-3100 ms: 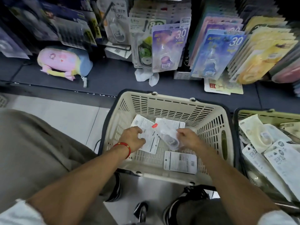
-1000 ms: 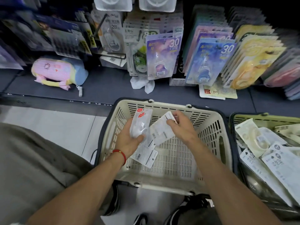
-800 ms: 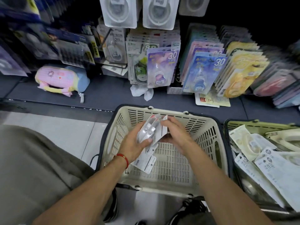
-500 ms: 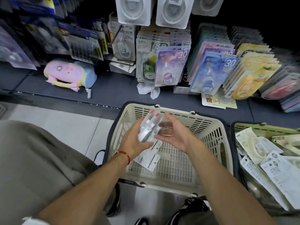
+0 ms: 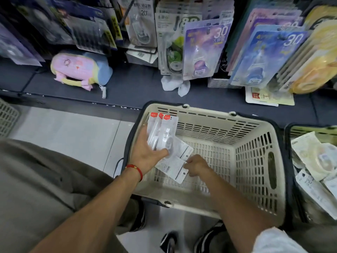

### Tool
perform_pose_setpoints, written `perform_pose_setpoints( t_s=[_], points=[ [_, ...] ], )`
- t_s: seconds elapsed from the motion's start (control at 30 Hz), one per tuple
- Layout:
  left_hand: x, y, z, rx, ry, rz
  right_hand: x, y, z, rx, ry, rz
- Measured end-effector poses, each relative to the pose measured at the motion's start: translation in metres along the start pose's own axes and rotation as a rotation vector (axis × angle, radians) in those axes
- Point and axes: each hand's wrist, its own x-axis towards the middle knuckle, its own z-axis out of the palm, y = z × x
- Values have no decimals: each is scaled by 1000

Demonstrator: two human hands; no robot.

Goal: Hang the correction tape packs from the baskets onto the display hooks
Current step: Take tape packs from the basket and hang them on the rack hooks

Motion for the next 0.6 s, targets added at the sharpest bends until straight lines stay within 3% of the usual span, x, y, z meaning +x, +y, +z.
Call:
perform_pose_setpoints(
  t_s=[0.1,0.3,0.37,0.6],
  points=[
    [0,-3,0,55,-3,4,-10,-12,-27,355,-68,-34],
    [-5,4,7,126,1,46,-57,-43,-97,295,60,-376],
    [-6,10,11,145,-49,108,-75,-48,-110,381,79,-432],
    [-15,34,18,148,-205,218,-116,-61,-108,858,-1,-335]
  ],
)
